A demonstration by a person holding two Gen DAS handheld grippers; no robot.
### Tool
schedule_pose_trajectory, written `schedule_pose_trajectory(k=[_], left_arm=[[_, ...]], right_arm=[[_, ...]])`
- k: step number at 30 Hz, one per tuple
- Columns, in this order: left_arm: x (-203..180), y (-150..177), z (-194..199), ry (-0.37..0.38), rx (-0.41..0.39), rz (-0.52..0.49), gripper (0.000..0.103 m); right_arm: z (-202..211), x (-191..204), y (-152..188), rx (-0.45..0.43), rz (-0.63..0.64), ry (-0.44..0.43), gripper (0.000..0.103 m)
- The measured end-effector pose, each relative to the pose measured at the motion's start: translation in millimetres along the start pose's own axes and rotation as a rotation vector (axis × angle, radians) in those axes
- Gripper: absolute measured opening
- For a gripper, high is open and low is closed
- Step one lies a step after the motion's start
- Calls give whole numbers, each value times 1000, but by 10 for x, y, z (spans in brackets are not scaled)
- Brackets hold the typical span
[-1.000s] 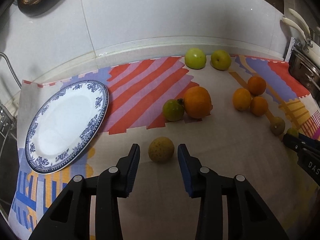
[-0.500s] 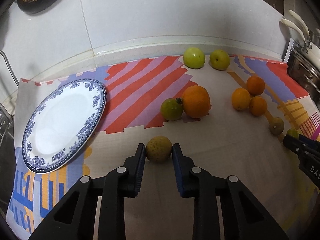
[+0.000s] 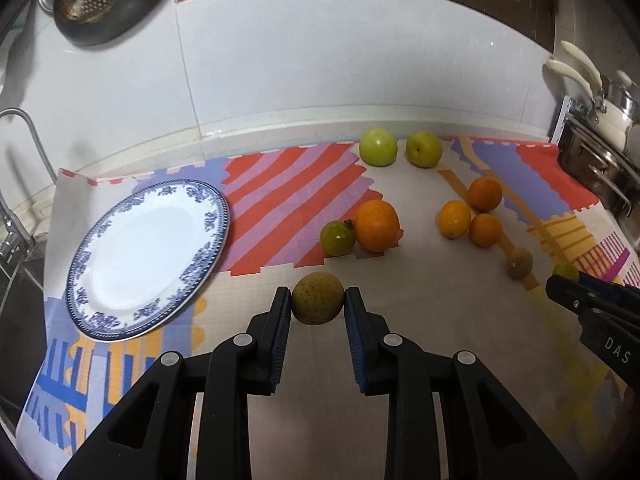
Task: Organize fruits
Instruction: 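Close the right tool on the green lime while the left tool closes on the brown fruit, then carry the brown fruit in the left tool and the lime in the right tool over the plate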
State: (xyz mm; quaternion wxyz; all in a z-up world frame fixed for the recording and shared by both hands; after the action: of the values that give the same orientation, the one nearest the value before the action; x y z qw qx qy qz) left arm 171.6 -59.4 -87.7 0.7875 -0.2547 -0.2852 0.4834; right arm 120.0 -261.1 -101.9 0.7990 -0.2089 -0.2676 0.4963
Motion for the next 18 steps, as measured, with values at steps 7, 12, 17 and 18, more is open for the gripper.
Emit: schedule_pose_trajectory(k=[7, 12, 17, 18], left_arm=[[91, 71, 303, -28, -37, 14, 28], [201, 138, 495, -54, -55, 35, 28], [353, 213, 599, -51, -52, 65, 28], [396, 231, 624, -62, -52, 65, 28]], right_arm=[[239, 197, 14, -31, 66, -68, 31], [418, 419, 51, -46, 143, -125, 31], [520, 662, 93, -41, 218, -185, 31], [542, 723, 103, -45, 231, -197, 31]])
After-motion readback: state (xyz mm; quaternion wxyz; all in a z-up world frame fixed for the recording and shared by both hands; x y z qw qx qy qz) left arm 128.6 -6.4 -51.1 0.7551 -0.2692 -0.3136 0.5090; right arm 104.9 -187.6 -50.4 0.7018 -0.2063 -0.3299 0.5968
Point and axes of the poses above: each gripper's, at about its wrist camera, not at the fingertips, and z roughly against the way its jaws point, x to its left, y to its underside, the point moved 3 cm from there along -z, roughly the way its jaws point, and after that the axes turned 14 degrees about -z, right-handed, at the moved point
